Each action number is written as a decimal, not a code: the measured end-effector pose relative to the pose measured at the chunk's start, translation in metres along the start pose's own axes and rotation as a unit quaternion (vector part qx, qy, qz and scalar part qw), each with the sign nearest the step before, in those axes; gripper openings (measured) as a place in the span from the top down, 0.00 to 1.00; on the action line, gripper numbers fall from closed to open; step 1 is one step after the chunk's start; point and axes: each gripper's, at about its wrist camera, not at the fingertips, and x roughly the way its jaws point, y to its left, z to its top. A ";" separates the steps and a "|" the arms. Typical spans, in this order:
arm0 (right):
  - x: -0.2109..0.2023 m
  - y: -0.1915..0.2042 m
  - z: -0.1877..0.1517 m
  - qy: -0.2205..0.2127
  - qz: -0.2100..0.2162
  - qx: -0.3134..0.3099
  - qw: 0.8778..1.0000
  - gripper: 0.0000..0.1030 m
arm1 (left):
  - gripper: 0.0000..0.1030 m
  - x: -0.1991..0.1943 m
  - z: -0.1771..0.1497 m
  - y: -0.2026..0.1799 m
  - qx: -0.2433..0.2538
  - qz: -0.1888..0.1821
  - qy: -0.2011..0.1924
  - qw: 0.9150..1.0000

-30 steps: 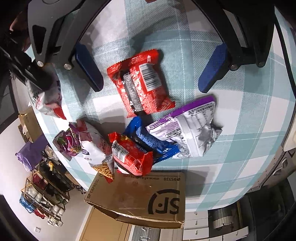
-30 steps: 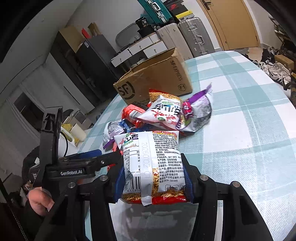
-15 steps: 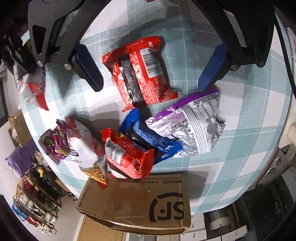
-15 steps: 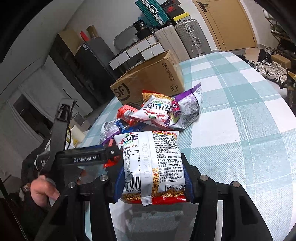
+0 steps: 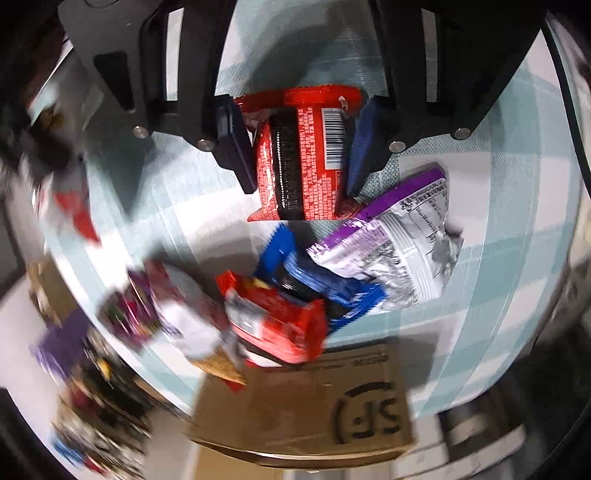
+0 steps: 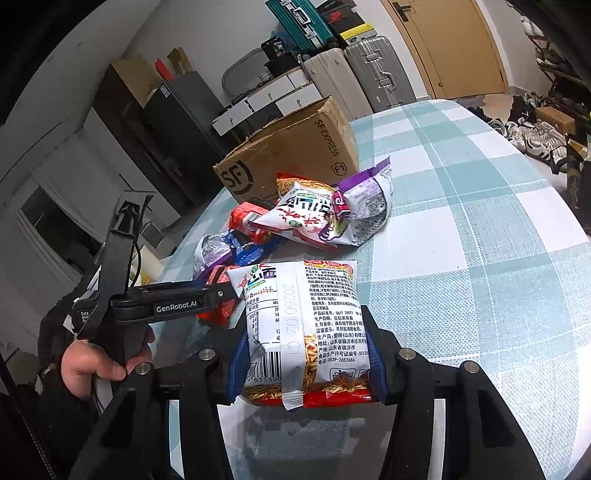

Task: Organize snacks
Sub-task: 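Grasp the white noodle-snack bag with the right tool while the left tool grasps the red wafer pack, then carry the red wafer pack and noodle-snack bag over the box, then open both tools to drop the wafer pack and noodle bag into the box, then withdraw both tools from the box back toward the snack pile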

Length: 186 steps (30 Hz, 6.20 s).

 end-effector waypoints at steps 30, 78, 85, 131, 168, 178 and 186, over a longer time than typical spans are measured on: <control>0.001 0.073 0.045 -0.003 -0.006 -0.075 0.997 0.49 | 0.56 -0.099 -0.001 0.078 -0.087 -0.059 -0.092 0.990; 0.136 0.064 0.289 -0.003 -0.048 -0.079 0.996 0.48 | 0.55 -0.031 0.271 0.085 -0.053 -0.080 -0.074 0.993; 0.169 0.049 0.281 0.011 -0.061 -0.087 0.994 0.48 | 0.55 0.010 0.272 0.089 -0.061 -0.082 -0.054 0.993; -0.033 0.092 0.180 -0.125 -0.057 -0.130 0.982 0.17 | 0.18 -0.169 0.123 0.045 -0.044 -0.001 -0.184 0.982; -0.037 0.014 0.057 -0.084 -0.081 0.002 0.993 0.03 | 0.01 -0.111 0.002 0.023 -0.070 0.006 -0.162 0.984; 0.044 -0.034 0.076 -0.014 -0.087 0.046 0.995 0.03 | 0.01 -0.070 0.005 0.040 -0.076 0.015 -0.145 0.986; 0.079 -0.055 0.097 -0.001 -0.097 0.060 0.993 0.14 | 0.01 -0.051 0.006 0.052 -0.081 0.012 -0.128 0.988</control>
